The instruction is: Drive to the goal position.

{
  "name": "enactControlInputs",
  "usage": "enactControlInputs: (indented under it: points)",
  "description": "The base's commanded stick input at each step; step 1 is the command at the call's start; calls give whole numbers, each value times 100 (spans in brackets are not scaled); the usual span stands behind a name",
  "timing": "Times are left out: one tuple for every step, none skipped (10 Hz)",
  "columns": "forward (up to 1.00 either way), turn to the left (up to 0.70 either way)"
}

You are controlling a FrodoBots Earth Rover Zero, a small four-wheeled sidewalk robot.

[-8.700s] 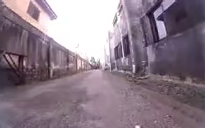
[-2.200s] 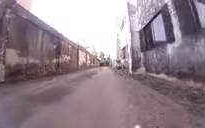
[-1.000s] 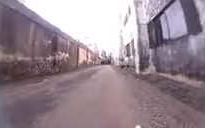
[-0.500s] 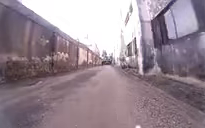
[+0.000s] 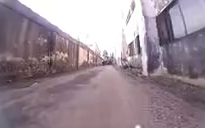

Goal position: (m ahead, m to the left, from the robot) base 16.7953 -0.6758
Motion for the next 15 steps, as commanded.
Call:
enactControlInputs:
  points:
    - [70,-34]
    - [70,-14]
    - [70,1]
    - [70,1]
    - [70,1]
    - [70,1]
    - [70,-2]
    - [70,-6]
    - [70,-31]
    - [70,-32]
    - [70,1]
    - [70,4]
    - [70,1]
    - [70,1]
    - [70,1]
